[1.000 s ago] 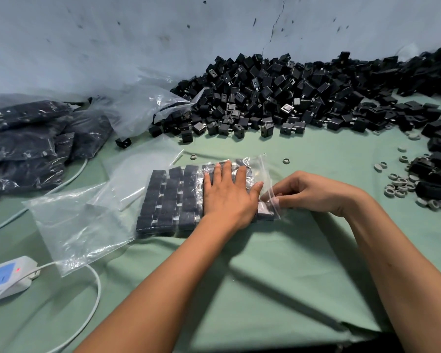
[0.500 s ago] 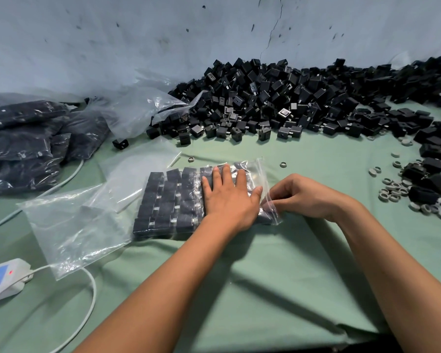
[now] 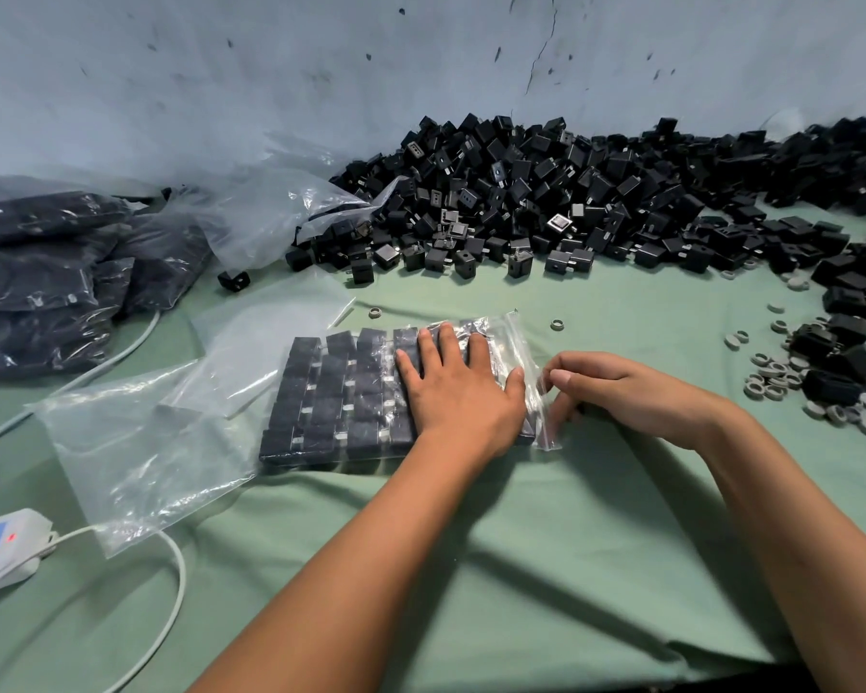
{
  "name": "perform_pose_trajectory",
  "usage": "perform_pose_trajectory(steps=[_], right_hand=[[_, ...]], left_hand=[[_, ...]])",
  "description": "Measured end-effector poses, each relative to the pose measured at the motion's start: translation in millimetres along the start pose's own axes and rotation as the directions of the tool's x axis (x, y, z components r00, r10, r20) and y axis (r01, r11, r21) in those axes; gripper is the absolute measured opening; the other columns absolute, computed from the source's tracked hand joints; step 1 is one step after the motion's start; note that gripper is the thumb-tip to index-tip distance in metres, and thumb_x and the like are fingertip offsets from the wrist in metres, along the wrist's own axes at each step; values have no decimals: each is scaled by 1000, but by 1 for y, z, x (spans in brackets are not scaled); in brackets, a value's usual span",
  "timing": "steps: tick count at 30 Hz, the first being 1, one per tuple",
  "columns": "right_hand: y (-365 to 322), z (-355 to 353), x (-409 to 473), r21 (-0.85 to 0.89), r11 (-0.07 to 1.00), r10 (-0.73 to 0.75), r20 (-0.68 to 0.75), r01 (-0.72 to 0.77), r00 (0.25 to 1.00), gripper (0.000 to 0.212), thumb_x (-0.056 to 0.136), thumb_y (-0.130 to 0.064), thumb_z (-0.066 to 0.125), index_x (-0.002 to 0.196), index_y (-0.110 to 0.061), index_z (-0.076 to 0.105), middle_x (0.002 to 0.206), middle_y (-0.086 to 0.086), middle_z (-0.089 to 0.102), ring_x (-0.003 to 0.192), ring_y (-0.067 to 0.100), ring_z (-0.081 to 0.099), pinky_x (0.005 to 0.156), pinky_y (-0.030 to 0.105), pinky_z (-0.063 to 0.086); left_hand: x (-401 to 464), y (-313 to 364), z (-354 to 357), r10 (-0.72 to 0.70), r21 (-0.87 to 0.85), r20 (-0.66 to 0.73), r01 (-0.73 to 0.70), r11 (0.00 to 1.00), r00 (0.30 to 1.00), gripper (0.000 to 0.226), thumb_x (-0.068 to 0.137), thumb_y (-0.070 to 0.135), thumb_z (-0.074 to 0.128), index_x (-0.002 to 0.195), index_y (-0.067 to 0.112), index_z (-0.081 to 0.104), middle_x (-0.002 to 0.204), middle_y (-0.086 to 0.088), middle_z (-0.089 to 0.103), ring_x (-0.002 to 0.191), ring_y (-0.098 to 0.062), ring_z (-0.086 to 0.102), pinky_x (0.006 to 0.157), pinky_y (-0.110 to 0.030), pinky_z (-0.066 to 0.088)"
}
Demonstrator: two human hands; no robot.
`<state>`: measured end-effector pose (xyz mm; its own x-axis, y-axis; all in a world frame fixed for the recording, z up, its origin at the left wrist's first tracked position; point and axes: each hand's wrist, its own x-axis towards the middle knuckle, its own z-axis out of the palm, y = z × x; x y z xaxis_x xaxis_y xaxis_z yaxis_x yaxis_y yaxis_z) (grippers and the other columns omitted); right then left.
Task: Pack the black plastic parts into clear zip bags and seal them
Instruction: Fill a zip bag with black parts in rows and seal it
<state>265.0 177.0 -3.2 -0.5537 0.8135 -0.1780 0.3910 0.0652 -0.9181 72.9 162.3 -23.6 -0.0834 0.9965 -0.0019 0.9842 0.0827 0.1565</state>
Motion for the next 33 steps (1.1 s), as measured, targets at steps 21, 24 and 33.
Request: perform_pose_trajectory(steps=[21, 24, 33], right_hand=[[8, 17, 14, -120, 991, -72, -39, 67, 997, 8, 97, -27, 71, 94, -23, 77, 80, 7, 77, 70, 5, 64, 66, 13, 46], [7, 18, 14, -80, 996, -46, -60, 41, 997, 11, 97, -25, 71, 92, -19, 80, 86, 9, 78, 76, 7, 65, 72, 20, 48], [-5, 25, 6, -50, 999, -12, -61, 9, 998, 17, 98, -25, 70, 89, -15, 81, 90, 13, 78, 78, 9, 65, 73, 19, 48]], left_hand=[[-1, -69, -18, -48, -85, -75, 42, 995, 996, 75, 100, 69, 9, 159, 26, 23, 171, -5, 8, 158, -29, -3, 124, -63, -3], [2, -104, -20, -115, -51, -49, 112, 992, 992, 75, 99, 71, 7, 162, 31, 16, 172, 1, 3, 158, -30, -4, 124, -63, -4], [2, -114, -24, -104, 19, 30, 103, 994, 994, 71, 101, 69, 13, 164, 35, 4, 172, 2, -6, 158, -30, -8, 125, -60, -5]])
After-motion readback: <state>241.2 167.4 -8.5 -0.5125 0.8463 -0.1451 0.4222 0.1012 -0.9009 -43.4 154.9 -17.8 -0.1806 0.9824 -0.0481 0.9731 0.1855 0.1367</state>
